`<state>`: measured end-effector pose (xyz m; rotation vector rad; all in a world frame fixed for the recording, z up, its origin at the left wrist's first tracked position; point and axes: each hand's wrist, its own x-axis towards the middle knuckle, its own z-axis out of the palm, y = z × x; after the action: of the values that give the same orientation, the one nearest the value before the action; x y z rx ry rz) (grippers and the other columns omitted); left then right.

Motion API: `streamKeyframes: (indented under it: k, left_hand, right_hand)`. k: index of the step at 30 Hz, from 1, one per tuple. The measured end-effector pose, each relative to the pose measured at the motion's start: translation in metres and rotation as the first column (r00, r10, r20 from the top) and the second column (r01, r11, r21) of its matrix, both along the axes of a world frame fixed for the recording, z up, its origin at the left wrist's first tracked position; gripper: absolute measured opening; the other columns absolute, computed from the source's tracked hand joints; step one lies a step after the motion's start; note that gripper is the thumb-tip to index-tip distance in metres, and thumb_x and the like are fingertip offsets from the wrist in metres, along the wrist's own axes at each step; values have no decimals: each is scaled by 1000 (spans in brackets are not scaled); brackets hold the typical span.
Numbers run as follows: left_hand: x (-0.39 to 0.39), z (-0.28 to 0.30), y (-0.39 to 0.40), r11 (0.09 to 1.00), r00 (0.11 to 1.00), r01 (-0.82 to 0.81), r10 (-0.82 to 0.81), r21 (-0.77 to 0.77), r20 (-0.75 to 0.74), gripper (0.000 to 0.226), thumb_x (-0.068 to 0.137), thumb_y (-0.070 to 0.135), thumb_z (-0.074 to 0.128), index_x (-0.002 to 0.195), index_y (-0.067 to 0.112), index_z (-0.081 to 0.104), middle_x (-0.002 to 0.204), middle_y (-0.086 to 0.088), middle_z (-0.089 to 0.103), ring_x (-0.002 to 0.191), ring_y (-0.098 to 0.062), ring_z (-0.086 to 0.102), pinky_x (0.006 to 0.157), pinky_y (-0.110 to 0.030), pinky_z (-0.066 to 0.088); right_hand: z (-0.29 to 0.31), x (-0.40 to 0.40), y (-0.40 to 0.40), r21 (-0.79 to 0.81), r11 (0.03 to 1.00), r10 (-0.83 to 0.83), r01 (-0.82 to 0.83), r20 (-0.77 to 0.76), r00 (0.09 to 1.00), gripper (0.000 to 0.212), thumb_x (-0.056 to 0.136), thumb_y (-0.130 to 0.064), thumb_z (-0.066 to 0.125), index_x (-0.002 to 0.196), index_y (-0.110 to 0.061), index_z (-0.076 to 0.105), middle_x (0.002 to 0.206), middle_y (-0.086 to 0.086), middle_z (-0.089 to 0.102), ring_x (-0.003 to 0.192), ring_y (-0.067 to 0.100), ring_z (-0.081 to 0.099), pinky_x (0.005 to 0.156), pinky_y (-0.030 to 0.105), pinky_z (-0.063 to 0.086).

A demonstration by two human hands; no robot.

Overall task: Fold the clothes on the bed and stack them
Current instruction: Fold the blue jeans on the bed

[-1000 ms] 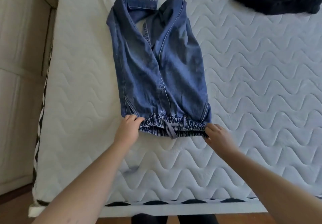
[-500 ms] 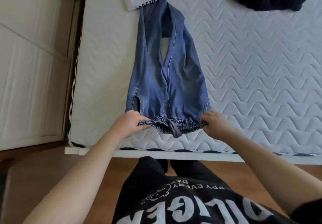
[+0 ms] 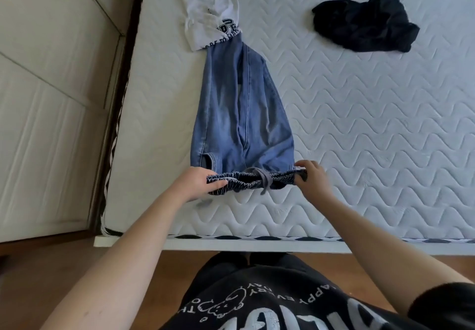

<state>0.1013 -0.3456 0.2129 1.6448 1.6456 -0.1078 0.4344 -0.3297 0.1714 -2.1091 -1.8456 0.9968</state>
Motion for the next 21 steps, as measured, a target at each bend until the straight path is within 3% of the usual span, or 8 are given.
streamKeyframes:
  k: [3,6,11,14,16,17,19,21]
  left_hand:
    - [-1,-2,-1,999,999,-41,41,18,14,42,84,67,57,87,27,72,76,4,70,75,-12,64,70,-31,50]
    - [-2,0,-1,996,996,-79,76,44,54,30,82,67,59,69,41,65,62,10,64,60,0,57,53,-20,40]
    - [-3,2,-3,995,995,-83,79,60,69,27,81,68,59,60,53,59,59,17,63,59,2,57,47,-16,32]
    - [-5,1,-3,997,997,-62,60,41,46,20,82,67,59,76,50,68,70,12,70,67,-1,61,59,-24,44]
    - [-5,-1,-3,997,998,-66,66,35,23,38,81,68,59,99,37,73,85,6,74,80,-10,66,71,-27,51]
    - [-5,-2,-3,998,998,-61,61,33,13,44,81,69,58,103,34,73,88,5,74,82,-11,66,73,-27,51]
    - [-3,-1,-3,999,999,-51,50,17,14,45,81,70,57,103,33,73,89,4,74,82,-10,66,74,-28,52]
    - [1,0,-2,999,999,-36,36,10,12,44,82,69,57,101,33,73,88,4,74,82,-11,66,77,-31,53]
  right_hand:
    - [-2,-23,-18,103,993,-60,51,82,995,32,87,-13,59,119,-16,61,120,5,59,116,29,47,98,38,31]
    - [-1,-51,-33,76,997,16,-14,-22,1000,14,86,-11,56,99,-13,63,99,4,62,93,29,56,78,36,39]
    - [-4,-83,-36,-148,989,12,-10,10,1000,19,90,-28,55,100,-12,57,105,5,56,93,25,54,76,33,38]
    - [-4,-96,-26,-385,922,59,-44,28,998,36,95,-43,46,102,-10,61,100,10,66,92,29,62,73,32,45]
    - [-4,-101,-20,-601,799,-80,19,-76,994,51,101,-44,35,93,-5,66,87,11,72,76,27,67,71,31,50]
    - [-5,-102,-18,-703,700,-298,125,-129,946,51,102,-40,34,95,-3,67,88,12,72,72,25,65,72,32,50]
    - [-3,-102,-10,-678,688,-471,258,-147,870,39,101,-27,41,122,1,59,117,17,64,94,24,61,88,37,47]
    - [-10,-100,-10,-554,831,-191,47,-204,960,45,97,-15,49,140,0,44,139,16,49,125,29,49,107,37,38]
